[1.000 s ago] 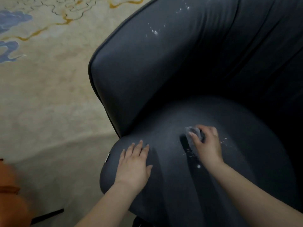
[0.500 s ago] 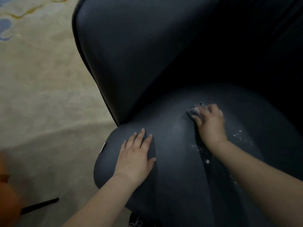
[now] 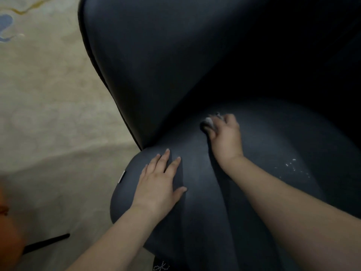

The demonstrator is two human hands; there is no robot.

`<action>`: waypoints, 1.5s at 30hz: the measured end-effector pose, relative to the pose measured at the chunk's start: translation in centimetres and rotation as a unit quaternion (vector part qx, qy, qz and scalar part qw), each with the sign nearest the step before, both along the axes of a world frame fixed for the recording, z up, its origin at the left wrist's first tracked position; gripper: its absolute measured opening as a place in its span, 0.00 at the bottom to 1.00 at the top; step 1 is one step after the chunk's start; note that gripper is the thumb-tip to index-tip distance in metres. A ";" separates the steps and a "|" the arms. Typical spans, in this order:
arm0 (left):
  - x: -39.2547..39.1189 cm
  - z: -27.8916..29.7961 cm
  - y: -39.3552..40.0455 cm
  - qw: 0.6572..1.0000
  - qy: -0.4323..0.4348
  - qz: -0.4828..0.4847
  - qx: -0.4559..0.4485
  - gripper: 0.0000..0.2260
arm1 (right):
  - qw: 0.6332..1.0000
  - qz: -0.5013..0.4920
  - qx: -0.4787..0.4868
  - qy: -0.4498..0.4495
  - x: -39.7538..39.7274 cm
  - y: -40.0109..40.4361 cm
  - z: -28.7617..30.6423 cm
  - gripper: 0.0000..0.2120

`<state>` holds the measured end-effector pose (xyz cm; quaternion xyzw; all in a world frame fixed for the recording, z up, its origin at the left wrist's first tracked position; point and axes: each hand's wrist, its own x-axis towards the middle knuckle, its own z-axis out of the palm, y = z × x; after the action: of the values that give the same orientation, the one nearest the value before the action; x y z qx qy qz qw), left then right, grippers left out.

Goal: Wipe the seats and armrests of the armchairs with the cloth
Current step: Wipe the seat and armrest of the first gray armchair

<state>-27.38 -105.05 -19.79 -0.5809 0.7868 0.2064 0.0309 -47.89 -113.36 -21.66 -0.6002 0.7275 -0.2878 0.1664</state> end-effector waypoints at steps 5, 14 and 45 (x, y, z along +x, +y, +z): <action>0.0 -0.4 0.2 1.000 0.004 0.002 -0.012 0.37 | 0.979 0.196 0.008 0.058 2.3 -1.2 1.2 0.14; 0.1 0.0 -0.2 1.000 -0.006 -0.012 -0.002 0.38 | 0.972 0.230 0.007 0.050 4.5 0.7 1.3 0.11; -6.9 1.6 3.6 0.990 -0.052 -0.129 0.019 0.46 | 0.997 -0.052 -0.029 -0.039 -5.5 15.6 1.0 0.11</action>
<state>-34.23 -101.47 -18.16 -0.4833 0.8487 0.1850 0.1089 -53.35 -97.73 -20.67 -0.5547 0.7419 -0.3400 0.1625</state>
